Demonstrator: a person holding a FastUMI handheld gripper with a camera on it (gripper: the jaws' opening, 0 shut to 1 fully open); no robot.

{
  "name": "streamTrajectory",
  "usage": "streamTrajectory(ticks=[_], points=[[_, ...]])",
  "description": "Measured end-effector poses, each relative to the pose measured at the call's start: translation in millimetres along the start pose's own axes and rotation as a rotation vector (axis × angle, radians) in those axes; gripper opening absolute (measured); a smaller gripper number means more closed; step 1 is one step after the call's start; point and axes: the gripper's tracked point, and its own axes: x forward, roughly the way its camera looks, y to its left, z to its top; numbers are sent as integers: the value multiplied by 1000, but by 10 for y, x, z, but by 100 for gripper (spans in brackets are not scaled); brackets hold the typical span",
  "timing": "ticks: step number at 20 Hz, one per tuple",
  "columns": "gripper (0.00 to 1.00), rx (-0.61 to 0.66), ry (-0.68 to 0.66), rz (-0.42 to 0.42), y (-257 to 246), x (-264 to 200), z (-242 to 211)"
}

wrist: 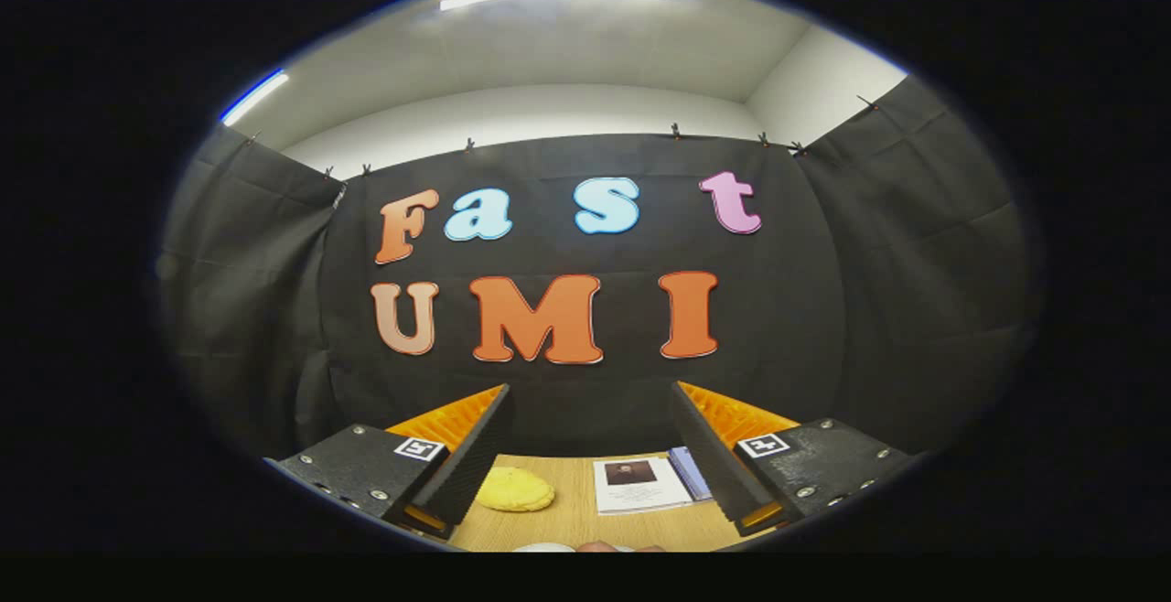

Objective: Open the storage box then place both shoes into the box .Put the left shoe in first, then the right shoe, with the right side of both shoes facing outward in a uniform manner.

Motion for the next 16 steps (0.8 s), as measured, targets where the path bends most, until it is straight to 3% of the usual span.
streamTrajectory(ticks=[16], points=[[100,23,218,142,719,-176,-753]])
